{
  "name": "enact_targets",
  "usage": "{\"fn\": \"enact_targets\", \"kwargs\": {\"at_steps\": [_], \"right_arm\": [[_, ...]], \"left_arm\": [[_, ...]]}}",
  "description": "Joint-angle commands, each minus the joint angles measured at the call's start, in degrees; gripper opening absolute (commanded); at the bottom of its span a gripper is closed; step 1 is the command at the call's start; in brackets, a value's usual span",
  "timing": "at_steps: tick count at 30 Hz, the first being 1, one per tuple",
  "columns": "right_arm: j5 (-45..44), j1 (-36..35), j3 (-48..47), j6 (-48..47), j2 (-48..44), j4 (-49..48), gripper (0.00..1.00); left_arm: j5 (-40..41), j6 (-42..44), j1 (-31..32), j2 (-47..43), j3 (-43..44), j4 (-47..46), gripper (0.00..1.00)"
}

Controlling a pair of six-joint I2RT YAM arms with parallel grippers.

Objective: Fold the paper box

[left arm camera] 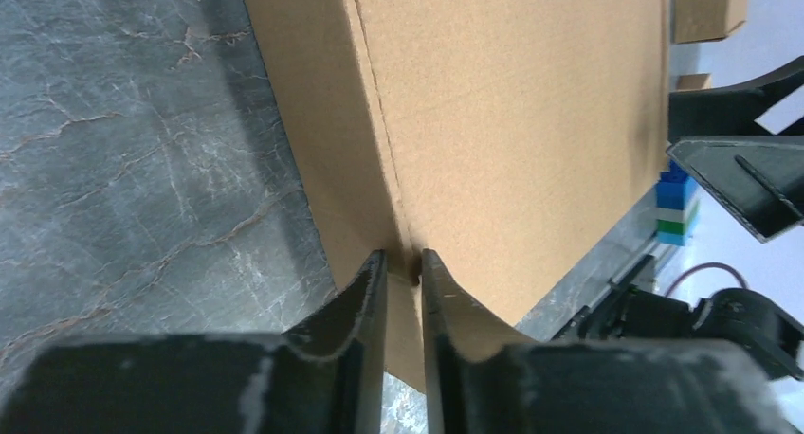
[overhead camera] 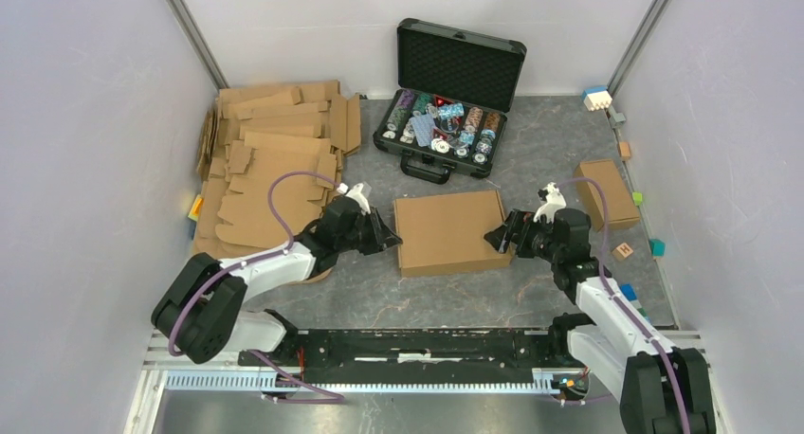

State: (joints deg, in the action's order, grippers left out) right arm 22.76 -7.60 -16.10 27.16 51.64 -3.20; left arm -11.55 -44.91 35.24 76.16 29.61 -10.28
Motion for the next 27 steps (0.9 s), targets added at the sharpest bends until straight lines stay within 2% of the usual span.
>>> {"fn": "enact_targets", "kwargs": {"at_steps": [1, 3, 7, 11, 15, 23, 27], "right_arm": [[1.2, 1.4, -1.9, -1.6, -2.4, -0.3, 0.95], [0.7, 2.2, -1.8, -1.6, -3.3, -0.2, 0.96], [1.7, 4.5, -1.3, -1.7, -3.2, 0.1, 0.98], [8.5, 8.2, 0.2, 0.2, -0.5, -2.6, 0.98], [15.8, 12.0, 3.3, 4.1, 2.6, -9.5, 0.98], [24.1, 12.3, 3.9, 9.3, 6.0, -15.2, 0.98], [25.1, 12.3, 4.9, 11.5, 5.0, -15.7, 0.98]], "left_arm": [[-5.6, -1.8, -2.5, 1.5, -3.9, -4.6, 0.19], [-6.1, -1.9, -3.7, 1.0, -5.6, -5.2, 0.12], [-7.3, -1.6, -6.0, 0.5, -8.2, -5.9, 0.09], [-8.6, -1.6, -7.8, 1.0, -10.5, -7.2, 0.08], [-9.3, -1.4, -8.9, 1.7, -12.1, -8.4, 0.08], [-10.0, 0.1, -9.3, 3.5, -11.3, -7.8, 0.08], [-10.6, -0.3, -9.4, 4.7, -11.5, -8.9, 0.08]]}}
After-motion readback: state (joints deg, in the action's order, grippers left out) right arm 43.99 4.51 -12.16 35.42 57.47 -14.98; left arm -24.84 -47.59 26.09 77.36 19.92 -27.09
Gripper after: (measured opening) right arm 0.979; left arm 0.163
